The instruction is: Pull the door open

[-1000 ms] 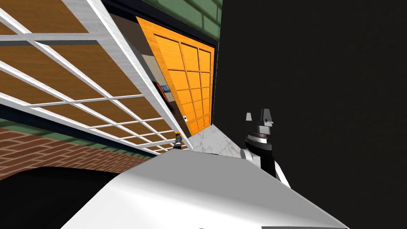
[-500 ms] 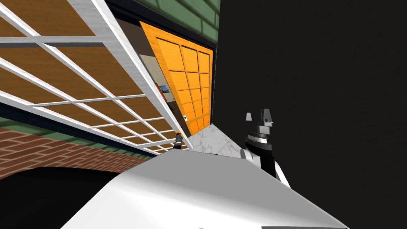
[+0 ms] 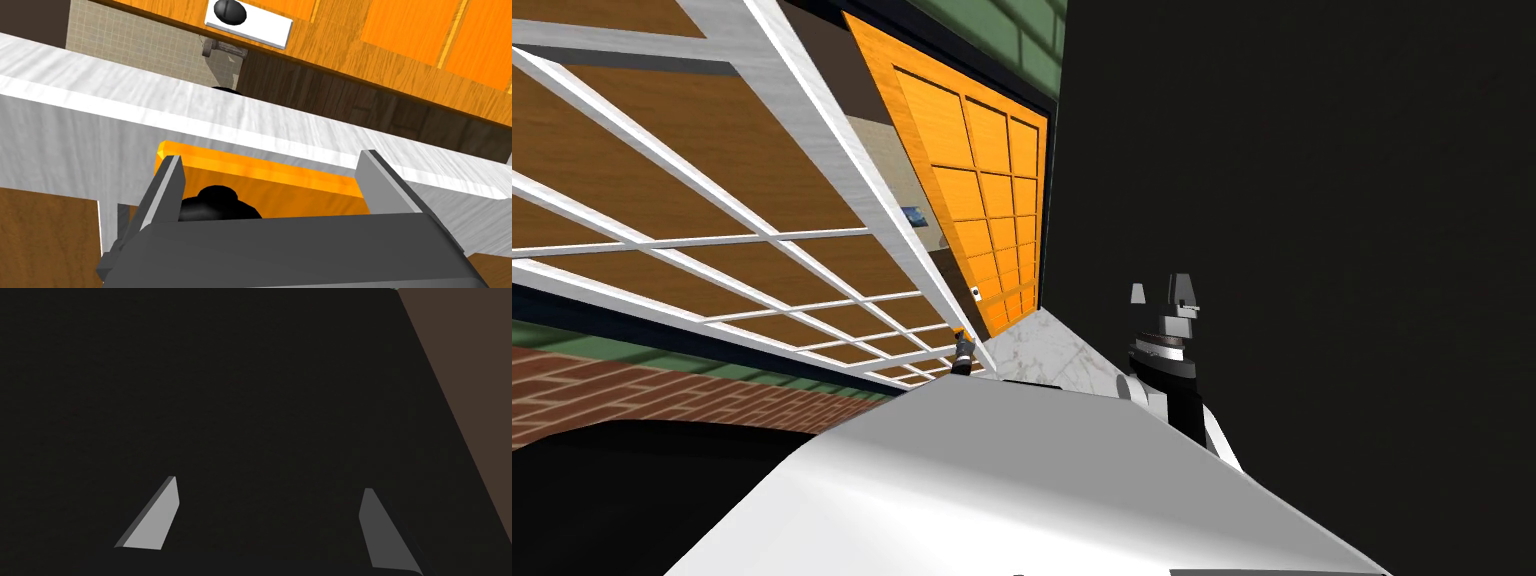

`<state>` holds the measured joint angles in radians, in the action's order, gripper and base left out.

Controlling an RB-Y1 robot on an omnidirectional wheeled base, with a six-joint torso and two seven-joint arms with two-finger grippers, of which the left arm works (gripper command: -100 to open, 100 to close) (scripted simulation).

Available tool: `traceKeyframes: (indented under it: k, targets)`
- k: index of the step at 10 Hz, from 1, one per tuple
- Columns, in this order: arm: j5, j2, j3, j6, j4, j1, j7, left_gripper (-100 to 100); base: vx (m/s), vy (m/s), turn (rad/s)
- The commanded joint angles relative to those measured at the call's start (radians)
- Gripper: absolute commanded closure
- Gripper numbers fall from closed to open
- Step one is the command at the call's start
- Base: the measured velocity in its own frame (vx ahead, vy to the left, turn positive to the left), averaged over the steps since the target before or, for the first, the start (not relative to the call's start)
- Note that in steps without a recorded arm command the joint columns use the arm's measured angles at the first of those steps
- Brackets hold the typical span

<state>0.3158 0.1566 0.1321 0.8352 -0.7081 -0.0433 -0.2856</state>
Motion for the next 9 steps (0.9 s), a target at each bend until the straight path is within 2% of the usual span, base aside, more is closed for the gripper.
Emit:
traceKeyframes:
  k: [1, 4, 5, 7, 8, 9]
  targets:
    - [0.022, 0.006, 0.01, 0.0, -0.019, -0.008, -0.042, -100, -0.072, 0.03, -0.058]
    - [0.058, -0.001, 0.003, 0.003, -0.026, -0.006, -0.128, -100, -0.102, 0.051, -0.089]
    - [0.058, -0.001, 0.003, 0.003, -0.026, -0.006, -0.135, -100, -0.078, 0.035, -0.021]
    - [0.086, -0.006, -0.002, 0.006, -0.032, -0.003, -0.198, -100, -0.068, 0.018, -0.099]
    - [0.086, -0.006, -0.002, 0.006, -0.032, -0.003, -0.206, -100, -0.057, 0.012, -0.044]
    - [0.1, -0.009, -0.005, 0.007, -0.034, -0.002, -0.243, -100, -0.057, 0.014, -0.079]
